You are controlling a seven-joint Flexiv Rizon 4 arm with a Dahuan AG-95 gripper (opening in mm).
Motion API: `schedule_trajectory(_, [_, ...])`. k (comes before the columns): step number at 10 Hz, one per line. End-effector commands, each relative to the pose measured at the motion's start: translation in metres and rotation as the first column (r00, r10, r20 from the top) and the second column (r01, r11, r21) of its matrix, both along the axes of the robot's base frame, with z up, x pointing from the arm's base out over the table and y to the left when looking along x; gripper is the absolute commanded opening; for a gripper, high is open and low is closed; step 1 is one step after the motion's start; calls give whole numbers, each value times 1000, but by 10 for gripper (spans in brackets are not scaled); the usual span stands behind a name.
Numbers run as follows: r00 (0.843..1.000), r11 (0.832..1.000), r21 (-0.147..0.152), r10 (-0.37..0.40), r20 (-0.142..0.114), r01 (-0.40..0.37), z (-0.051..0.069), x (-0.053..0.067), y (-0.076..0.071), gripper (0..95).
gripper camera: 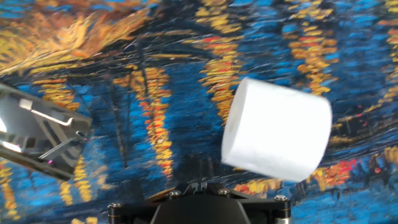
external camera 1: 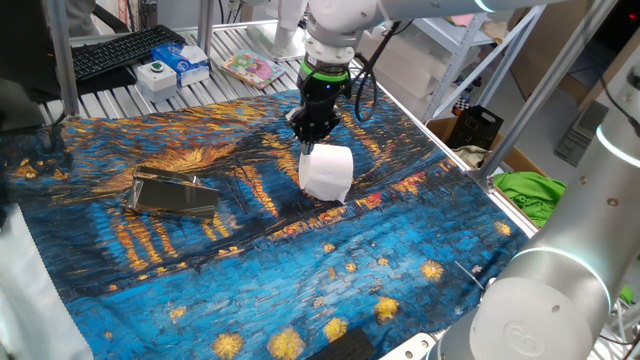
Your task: Put the toilet paper on its holder
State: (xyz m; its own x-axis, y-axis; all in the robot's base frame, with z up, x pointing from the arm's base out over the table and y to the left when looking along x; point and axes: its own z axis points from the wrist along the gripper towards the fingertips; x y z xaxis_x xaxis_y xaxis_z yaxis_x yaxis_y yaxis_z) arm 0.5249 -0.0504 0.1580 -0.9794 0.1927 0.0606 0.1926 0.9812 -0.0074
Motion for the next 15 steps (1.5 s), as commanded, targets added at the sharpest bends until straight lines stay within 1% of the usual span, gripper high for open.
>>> schedule_trajectory(1, [1000,1000,-4,-28,7,28,-1,2,-10,0])
schedule_trajectory(2, [999,999,-5,-43,4,43,-1,4,-18,0])
schedule_trajectory(3, [999,999,-6,-50,3,50,-2,4,-21,0])
schedule_trajectory(6, [989,989,-13,-146,-16,146,-5,5,-40,0])
schedule_trajectory(8, [968,969,-21,-248,-24,248,-4,8,-45,0])
schedule_trajectory(10, [950,951,-26,-310,-24,309,-3,11,-49,0])
schedule_trajectory(11, [908,908,-25,-418,-22,417,-6,13,-51,0])
schedule_trajectory(12, [879,879,-28,-476,-23,476,-6,14,-53,0])
schedule_trajectory(13, [831,832,-32,-555,-25,554,-7,16,-55,0])
schedule_trajectory(14, [783,783,-22,-622,-32,621,-8,17,-57,0])
schedule_trajectory(15, [711,711,-3,-702,-46,703,-8,19,-59,0])
